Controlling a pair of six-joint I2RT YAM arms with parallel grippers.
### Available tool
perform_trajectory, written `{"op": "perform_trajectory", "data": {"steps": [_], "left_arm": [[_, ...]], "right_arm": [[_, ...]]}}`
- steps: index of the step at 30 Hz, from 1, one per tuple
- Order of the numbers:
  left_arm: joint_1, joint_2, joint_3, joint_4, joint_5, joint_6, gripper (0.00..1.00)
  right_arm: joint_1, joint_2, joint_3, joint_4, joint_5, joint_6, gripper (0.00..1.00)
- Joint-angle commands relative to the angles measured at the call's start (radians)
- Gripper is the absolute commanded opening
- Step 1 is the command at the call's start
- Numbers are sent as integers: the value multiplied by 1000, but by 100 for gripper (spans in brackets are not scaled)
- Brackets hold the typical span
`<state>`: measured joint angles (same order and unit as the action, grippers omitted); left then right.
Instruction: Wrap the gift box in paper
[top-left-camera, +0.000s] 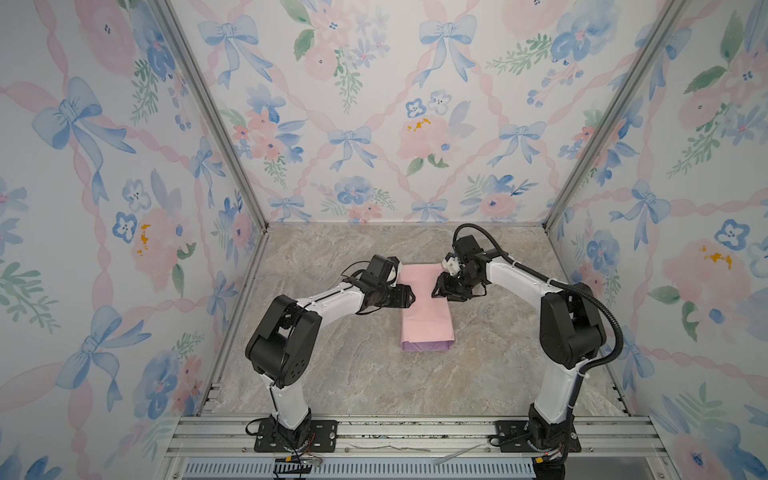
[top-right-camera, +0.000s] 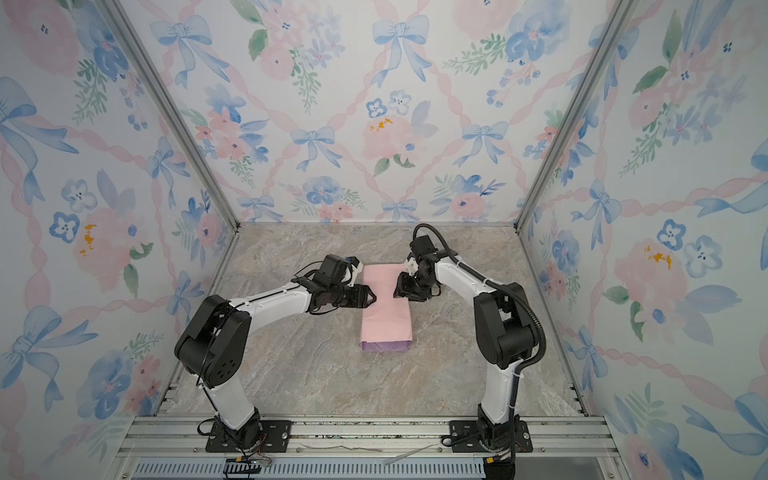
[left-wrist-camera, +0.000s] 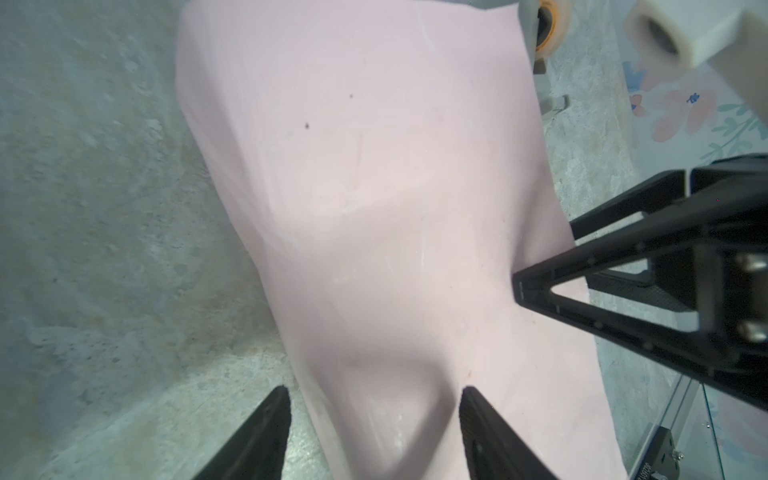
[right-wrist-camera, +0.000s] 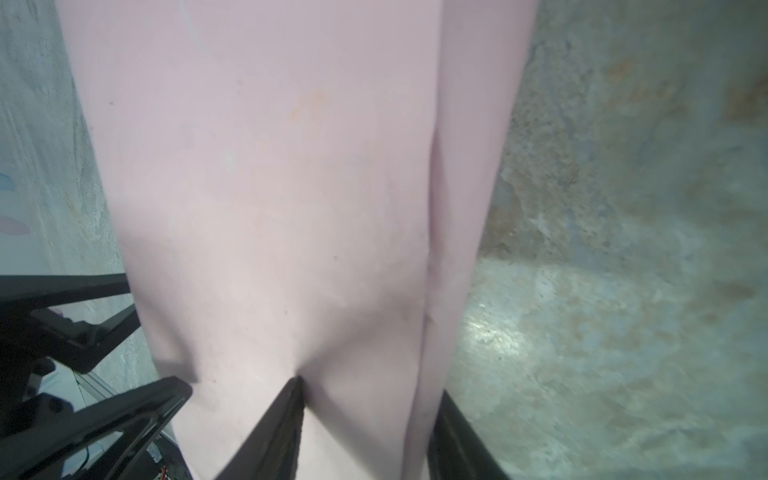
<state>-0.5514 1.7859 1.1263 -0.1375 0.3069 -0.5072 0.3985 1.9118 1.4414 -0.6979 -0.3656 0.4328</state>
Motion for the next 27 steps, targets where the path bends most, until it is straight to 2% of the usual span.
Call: {"op": "perform_trajectory", "data": {"steps": [1, 4, 9, 11, 17, 27], "left_arm": [[-7, 39, 1, -21, -5, 12, 60], [-10, 52, -3, -23, -13, 28, 54], [-12, 62, -3, -24, -21, 54, 52], [-14, 59, -2, -23, -19, 55, 52], [-12, 45, 0, -23, -25, 57, 53], [26, 79, 55, -23, -21, 94, 54]], "right_arm": [[5, -32, -19, -40, 31, 1, 59], [-14, -57, -14, -64, 11, -13, 66], [-9, -43, 0, -106, -25, -35, 67], [0, -29, 2, -109, -28, -37, 64], [13, -20, -19, -73, -9, -11, 44], [36, -66, -117, 82, 3, 125, 40]]}}
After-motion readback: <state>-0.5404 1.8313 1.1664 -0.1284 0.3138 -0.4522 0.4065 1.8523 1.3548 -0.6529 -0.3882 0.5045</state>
